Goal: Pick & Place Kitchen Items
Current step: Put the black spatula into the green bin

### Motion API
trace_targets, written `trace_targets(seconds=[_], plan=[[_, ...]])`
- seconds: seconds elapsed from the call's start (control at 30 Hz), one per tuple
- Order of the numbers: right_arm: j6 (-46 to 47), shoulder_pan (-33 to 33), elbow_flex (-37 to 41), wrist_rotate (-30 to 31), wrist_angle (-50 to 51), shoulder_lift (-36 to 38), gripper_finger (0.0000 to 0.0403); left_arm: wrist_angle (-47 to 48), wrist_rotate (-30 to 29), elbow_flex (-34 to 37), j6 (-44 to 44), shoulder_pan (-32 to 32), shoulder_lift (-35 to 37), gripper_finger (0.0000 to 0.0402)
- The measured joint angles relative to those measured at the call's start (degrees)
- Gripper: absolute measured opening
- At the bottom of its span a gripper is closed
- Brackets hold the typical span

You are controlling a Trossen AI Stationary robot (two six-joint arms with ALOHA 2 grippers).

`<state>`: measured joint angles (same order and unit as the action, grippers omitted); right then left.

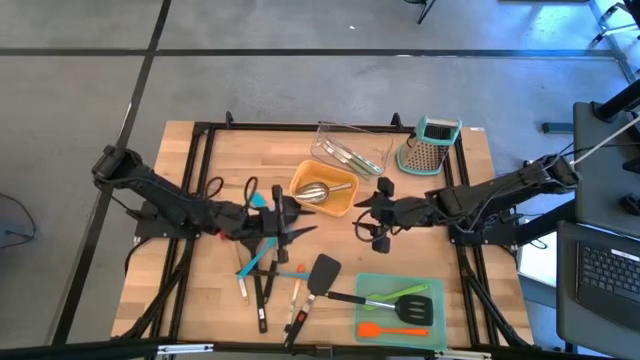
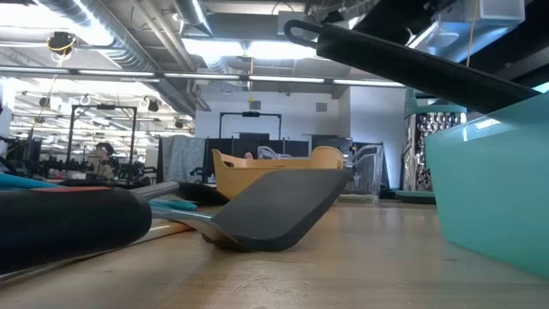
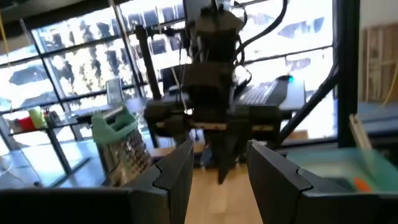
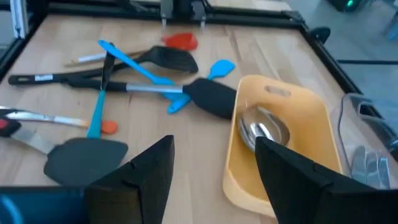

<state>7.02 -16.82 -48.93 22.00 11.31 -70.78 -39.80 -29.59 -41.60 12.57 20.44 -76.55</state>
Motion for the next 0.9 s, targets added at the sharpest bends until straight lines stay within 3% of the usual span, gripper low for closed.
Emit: trace_targets(seconds=[0.2,0.37,0.47,0.57,0.9], plan=[[-2.78,2.8,6.42,-2.33,-11.24,0.01,0.0226,7.09,1.76,0.0,-2.08,-4.61,-0.02,0.0143],[-7.9,12.65,14.29,-18.87,-26.05,0.0,0.0226,9.03,13.79,0.0,-5.39,-12.26,-0.02,0.0143],[-8.61,18.08,16.87,-26.36,-29.99,0.0,0.0226,10.53,21.7,0.0,-7.04,-16.89,-0.02,0.0143],[-8.87,20.77,17.34,-27.4,-30.19,0.0,0.0226,10.6,24.65,0.0,-8.05,-20.27,-0.02,0.0143],[-16.88,22.27,17.36,-27.74,-32.92,0.0,0.0227,2.59,25.31,-0.02,-2.34,-27.29,-4.34,0.0143]])
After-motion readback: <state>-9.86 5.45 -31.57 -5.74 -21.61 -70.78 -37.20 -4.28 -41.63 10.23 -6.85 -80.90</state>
